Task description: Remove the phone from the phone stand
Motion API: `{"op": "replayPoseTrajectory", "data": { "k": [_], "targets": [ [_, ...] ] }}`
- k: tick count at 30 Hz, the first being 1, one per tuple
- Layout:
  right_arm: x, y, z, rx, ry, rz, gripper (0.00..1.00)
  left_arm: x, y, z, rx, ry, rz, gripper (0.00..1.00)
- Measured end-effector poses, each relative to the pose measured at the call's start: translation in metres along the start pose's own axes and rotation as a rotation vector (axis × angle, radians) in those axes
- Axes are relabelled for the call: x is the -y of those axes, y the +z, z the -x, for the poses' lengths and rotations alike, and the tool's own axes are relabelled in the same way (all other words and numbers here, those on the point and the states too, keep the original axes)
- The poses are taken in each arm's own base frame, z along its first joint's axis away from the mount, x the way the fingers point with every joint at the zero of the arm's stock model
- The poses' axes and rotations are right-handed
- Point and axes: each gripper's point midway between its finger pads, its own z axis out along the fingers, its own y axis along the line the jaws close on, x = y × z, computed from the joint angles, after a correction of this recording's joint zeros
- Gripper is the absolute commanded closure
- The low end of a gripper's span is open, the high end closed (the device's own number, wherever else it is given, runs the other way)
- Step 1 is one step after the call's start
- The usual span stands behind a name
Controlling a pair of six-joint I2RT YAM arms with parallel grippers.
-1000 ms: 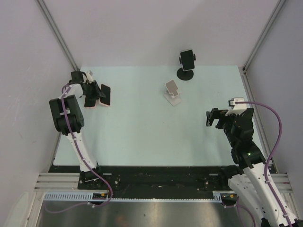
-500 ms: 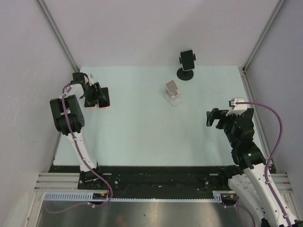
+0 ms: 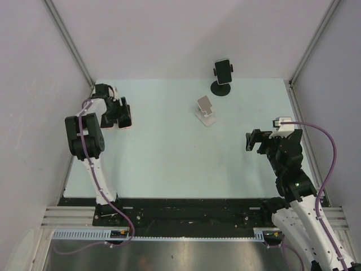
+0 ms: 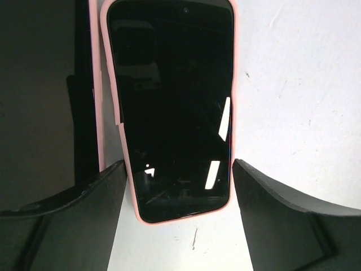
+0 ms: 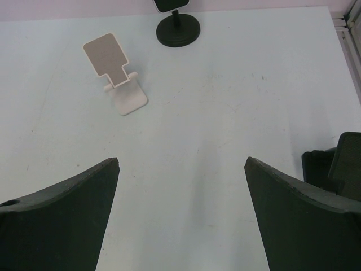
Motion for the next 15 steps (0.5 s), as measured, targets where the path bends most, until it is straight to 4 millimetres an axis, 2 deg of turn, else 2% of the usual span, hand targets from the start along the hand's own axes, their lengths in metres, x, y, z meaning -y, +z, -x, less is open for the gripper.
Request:
{"op": "replayPoseTrajectory", "data": {
  "k": [10,12,15],
  "targets": [
    [0.000,0.000,0.000,-0.001,0.000,0.000,0.01,0.000,0.002,0.000,0.007,0.059,0.092,0.06],
    [0.000,0.000,0.000,-0.001,0.000,0.000,0.01,0.000,0.000,0.001,0.010,0.069,0.116,0.02],
    [0.000,0.000,-0.001,-0.003,0.000,0.002,0.01,0.005,-0.009,0.006,0.034,0.100,0.161,0.02]
  ]
}}
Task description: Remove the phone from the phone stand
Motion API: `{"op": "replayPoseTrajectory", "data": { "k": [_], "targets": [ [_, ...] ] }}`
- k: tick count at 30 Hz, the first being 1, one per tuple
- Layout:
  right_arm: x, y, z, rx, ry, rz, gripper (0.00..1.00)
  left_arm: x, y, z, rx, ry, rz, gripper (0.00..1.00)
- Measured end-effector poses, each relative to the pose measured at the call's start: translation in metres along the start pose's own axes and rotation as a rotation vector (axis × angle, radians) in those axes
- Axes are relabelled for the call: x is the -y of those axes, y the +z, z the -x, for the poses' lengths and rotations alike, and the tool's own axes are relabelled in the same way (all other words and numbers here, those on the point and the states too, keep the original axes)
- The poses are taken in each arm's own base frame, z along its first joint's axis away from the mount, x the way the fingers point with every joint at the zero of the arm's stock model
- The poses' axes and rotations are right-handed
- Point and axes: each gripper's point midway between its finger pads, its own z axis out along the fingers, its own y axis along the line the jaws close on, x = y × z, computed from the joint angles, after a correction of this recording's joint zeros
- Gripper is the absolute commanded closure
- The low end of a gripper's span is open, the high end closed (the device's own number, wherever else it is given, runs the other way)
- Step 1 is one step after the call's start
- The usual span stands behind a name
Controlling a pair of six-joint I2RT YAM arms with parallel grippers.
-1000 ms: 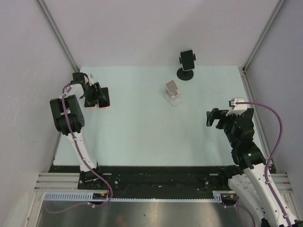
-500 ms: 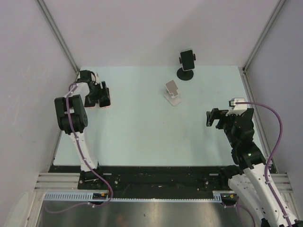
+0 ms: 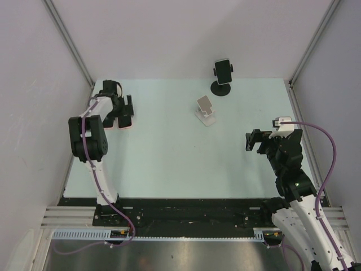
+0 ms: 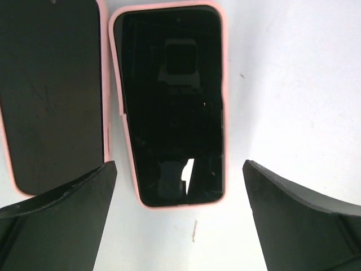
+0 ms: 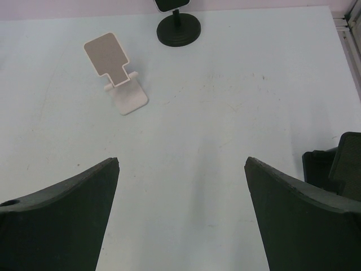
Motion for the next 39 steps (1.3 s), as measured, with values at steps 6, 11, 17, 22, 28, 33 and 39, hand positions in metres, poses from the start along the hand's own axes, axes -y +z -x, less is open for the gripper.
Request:
{"op": "replayPoseTrajectory", "data": {
  "k": [6,11,17,22,28,33,39],
  "targets": [
    [0.000,0.000,0.000,0.000,0.000,0.001,0.01,0.034,-0.039,0.012,0.080,0.074,0.007,0.04],
    [0.000,0.000,0.000,0.000,0.000,0.001,0.01,0.075,-0.053,0.005,0.090,0.125,-0.082,0.05],
    [0.000,0.000,0.000,0.002,0.001,0.002,0.01,0.107,-0.047,-0.019,0.023,0.147,-0.198,0.05],
    [0.000,-0.001,0.001,0.004,0.001,0.002,0.01,0.110,-0.034,-0.031,-0.022,0.144,-0.222,0.04],
    [0.000,-0.001,0.001,0.006,0.001,0.002,0.01,0.106,-0.015,-0.047,-0.081,0.145,-0.205,0.03],
    [0.000,-0.001,0.001,0.006,0.001,0.002,0.01,0.097,-0.007,-0.059,-0.124,0.149,-0.159,0.02],
    [0.000,-0.001,0.001,0.006,0.001,0.002,0.01,0.083,-0.005,-0.058,-0.126,0.154,-0.098,0.02]
  ]
}}
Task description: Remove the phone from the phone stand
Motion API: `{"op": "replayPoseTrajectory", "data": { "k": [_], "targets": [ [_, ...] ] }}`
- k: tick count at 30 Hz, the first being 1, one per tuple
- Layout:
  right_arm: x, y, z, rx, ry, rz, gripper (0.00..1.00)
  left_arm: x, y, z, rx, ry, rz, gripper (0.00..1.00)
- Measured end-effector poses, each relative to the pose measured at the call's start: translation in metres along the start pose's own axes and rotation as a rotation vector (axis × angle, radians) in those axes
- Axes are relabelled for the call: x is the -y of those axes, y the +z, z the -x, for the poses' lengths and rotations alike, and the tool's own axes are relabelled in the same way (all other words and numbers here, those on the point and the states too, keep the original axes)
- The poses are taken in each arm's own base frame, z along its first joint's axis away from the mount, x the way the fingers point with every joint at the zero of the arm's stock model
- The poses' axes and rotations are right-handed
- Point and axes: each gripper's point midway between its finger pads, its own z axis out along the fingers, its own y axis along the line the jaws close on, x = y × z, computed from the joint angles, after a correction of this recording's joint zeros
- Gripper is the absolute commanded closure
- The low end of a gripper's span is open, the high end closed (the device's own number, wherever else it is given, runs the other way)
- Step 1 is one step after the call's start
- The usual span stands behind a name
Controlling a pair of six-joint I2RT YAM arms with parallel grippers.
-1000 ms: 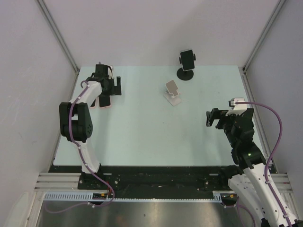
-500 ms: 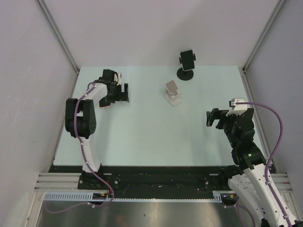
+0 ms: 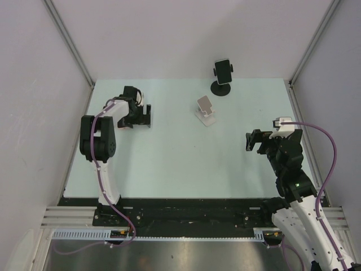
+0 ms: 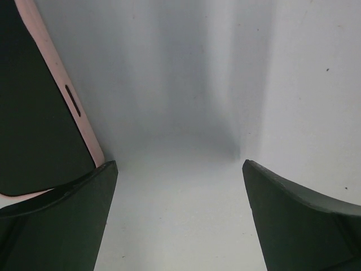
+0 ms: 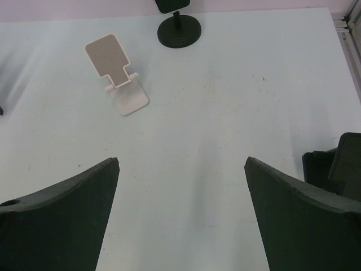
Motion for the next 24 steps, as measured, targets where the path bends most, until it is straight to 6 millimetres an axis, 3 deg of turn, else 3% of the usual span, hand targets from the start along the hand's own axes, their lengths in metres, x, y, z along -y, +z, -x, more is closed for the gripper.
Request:
{"op": "replayPoseTrajectory", "data": {
  "k": [10,19,24],
  "targets": [
    [0.000,0.000,0.000,0.000,0.000,0.000,0.01,-0.020,-0.003,0.005,0.009,-0.016,0.062,0.02],
    [0.000,0.000,0.000,0.000,0.000,0.000,0.01,-0.019,-0.004,0.007,0.011,-0.018,0.058,0.02],
    [0.000,0.000,0.000,-0.001,0.000,0.001,0.01,-0.012,-0.010,0.026,0.050,-0.026,0.026,0.02]
  ]
}}
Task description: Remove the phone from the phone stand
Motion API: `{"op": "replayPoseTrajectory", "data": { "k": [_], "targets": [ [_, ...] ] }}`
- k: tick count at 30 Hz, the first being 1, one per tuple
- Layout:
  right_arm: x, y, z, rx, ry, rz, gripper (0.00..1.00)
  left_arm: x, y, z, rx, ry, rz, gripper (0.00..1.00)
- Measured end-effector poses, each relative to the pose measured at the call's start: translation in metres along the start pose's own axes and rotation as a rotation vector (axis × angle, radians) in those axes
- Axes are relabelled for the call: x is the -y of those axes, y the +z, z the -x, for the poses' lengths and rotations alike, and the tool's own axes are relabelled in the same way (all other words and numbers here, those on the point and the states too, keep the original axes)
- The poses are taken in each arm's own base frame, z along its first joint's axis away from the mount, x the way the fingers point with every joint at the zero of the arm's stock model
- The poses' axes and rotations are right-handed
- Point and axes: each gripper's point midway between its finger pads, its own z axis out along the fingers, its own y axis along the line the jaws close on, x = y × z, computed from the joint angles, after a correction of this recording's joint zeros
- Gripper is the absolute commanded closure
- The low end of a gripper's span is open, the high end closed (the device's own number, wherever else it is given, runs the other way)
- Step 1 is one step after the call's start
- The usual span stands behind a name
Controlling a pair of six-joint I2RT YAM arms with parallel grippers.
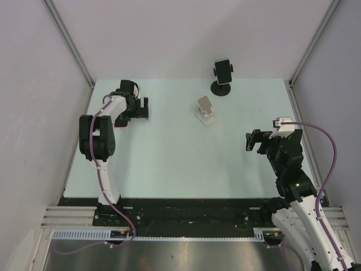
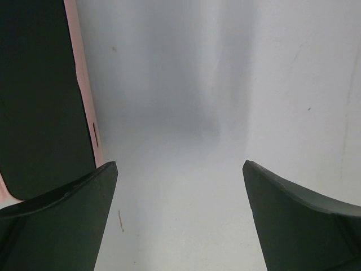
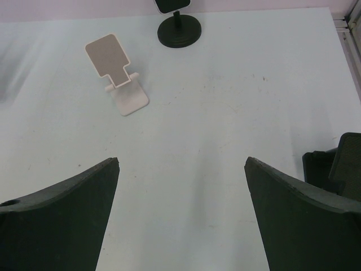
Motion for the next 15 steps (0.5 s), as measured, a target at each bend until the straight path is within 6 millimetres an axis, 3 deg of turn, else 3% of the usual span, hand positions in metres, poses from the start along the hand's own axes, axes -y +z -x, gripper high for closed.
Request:
{"op": "replayPoseTrajectory", "data": {
  "k": [9,15],
  "targets": [
    [0.000,0.000,0.000,0.000,0.000,0.000,0.01,0.013,0.010,0.049,0.086,-0.024,-0.051,0.02],
    [0.000,0.000,0.000,0.000,0.000,0.000,0.01,0.010,0.033,0.046,0.059,-0.033,-0.045,0.02]
  ]
}}
